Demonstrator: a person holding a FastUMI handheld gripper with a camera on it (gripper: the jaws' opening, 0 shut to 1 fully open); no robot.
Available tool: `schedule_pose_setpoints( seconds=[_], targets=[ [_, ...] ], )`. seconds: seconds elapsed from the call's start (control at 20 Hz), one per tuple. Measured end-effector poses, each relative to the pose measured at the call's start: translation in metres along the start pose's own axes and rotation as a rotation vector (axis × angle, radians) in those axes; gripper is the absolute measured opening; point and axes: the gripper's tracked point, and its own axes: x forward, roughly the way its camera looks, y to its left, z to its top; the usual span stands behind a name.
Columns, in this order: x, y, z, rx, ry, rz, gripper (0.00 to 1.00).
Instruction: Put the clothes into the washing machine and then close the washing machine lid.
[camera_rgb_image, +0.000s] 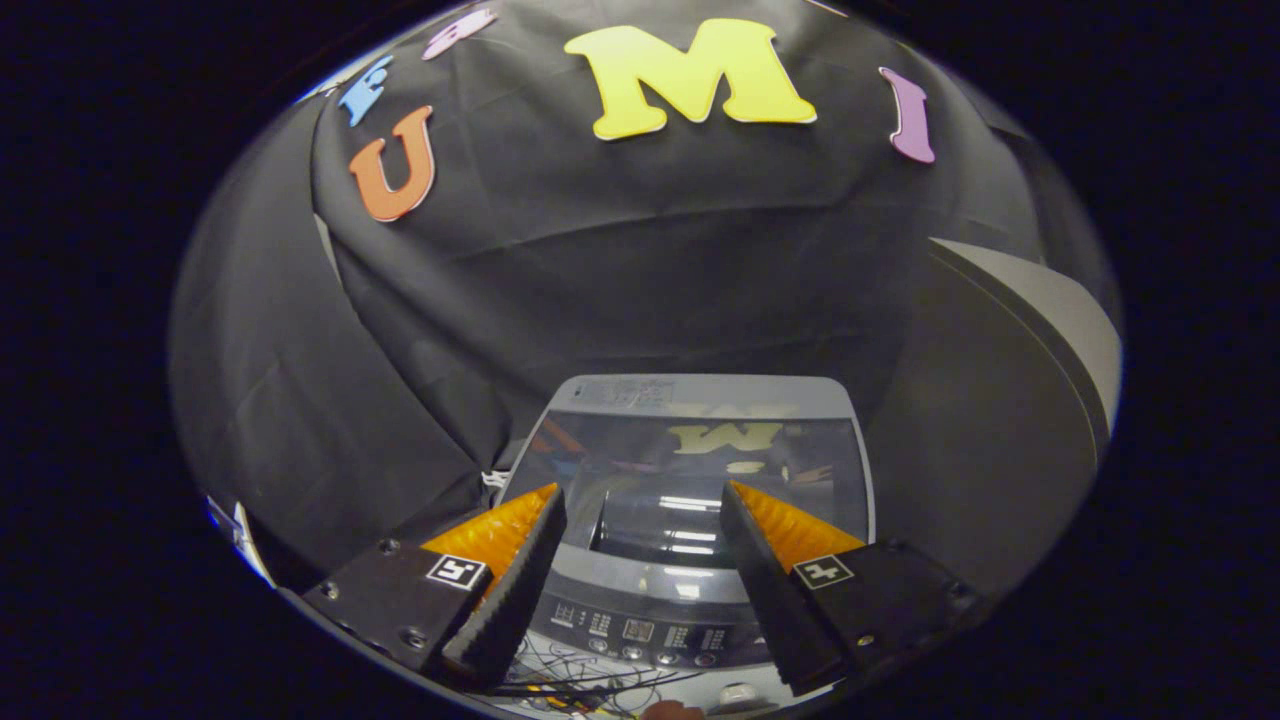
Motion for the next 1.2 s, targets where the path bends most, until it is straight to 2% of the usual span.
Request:
schedule_pose_setpoints(
  seconds=[0.25,0.5,0.7,0.95,1.05,1.2],
  targets=[
    [-0.071,0.008,0.008,-0.074,-0.117,0.045,0.96],
    [-0.188,-0.009,0.013,-0.16,-0.288,0.071,0.97],
    [-0.279,-0.051,0.014,-0.212,-0.392,0.035,0.97],
    [-0.381,-0.118,-0.007,-0.233,-0.479,-0.048,0.97],
    [-0.415,-0.143,-0.018,-0.228,-0.51,-0.065,0.97],
    [-0.446,-0.177,-0.045,-0.201,-0.489,-0.064,0.98]
  ],
)
